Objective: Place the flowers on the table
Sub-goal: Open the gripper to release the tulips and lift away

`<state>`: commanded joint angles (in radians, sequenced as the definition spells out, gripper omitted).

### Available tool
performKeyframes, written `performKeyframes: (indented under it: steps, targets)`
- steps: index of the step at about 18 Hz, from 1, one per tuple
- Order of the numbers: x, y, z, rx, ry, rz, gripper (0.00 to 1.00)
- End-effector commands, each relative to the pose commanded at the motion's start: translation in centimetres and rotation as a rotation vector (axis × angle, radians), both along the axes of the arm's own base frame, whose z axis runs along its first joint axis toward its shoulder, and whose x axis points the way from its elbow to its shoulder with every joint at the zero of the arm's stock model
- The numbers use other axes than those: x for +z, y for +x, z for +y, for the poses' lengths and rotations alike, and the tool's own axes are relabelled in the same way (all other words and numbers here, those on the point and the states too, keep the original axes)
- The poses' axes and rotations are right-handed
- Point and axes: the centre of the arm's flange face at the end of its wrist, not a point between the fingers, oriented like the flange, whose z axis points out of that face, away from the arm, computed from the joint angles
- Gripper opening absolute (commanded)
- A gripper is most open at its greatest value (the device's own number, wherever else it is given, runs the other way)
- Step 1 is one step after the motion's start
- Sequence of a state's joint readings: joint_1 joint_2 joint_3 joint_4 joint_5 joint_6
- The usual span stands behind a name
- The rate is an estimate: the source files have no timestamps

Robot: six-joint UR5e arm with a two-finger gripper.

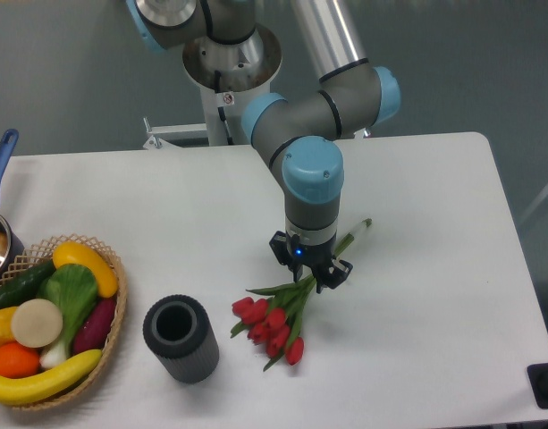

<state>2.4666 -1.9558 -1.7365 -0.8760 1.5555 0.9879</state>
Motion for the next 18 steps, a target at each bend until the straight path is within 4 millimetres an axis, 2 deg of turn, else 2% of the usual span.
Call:
performKeyframes:
  steps: [5, 10, 15, 18]
  targets:
    - [0.8, -0.7, 0.0, 0.009, 0.04, 0.045, 1.0]
    - [0.9, -1.6, -1.2, 0.022, 0.042, 0.049, 1.0]
    - [1.4, -1.7, -0.9, 0.018, 0.05, 0.065, 1.0]
    - [2.5, -3.3, -2.6, 0.036, 0.051, 0.079, 1.0]
